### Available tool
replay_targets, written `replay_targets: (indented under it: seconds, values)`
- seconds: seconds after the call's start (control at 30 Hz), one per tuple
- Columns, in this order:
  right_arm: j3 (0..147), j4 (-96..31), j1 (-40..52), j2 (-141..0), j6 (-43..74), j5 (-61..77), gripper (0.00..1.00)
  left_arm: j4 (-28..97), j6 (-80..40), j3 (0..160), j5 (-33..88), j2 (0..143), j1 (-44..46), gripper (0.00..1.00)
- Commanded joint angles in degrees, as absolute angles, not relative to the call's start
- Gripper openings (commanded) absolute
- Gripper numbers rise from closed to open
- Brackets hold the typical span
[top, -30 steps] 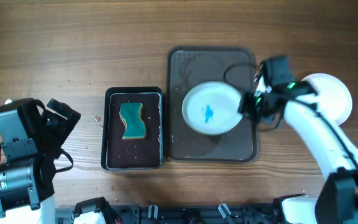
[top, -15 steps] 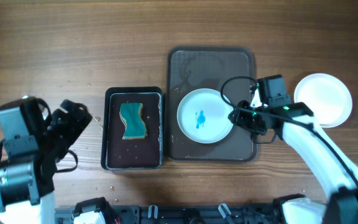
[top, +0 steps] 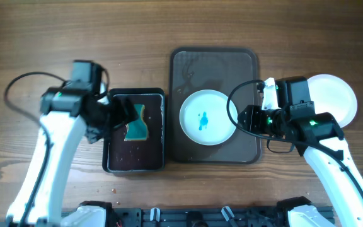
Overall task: Clean dirty plates on tray and stack at the side
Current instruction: 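Move the right gripper back and grasp the last plate's rim, then grasp the green sponge in the dark tray with the left gripper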
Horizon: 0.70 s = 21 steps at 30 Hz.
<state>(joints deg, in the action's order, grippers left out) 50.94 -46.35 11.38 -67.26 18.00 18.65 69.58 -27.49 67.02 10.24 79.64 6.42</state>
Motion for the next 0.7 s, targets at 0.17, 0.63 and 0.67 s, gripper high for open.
replay_targets:
  seconds: [0.17, 0.63, 0.67]
  values:
    - [51.53, -46.81, 11.4, -67.29, 16.73, 19.16, 0.39, 58.13, -32.16, 67.07, -0.54, 96.12, 9.17, 0.93]
    - [51.53, -46.89, 11.4, -67.29, 16.73, 19.16, 0.39, 50.46, -24.12, 67.37, 7.33, 107.61, 9.37, 0.04]
    - [51.53, -47.03, 11.4, -67.29, 16.73, 19.16, 0.39, 51.86, -24.18, 68.18, 7.25, 106.76, 9.21, 0.04]
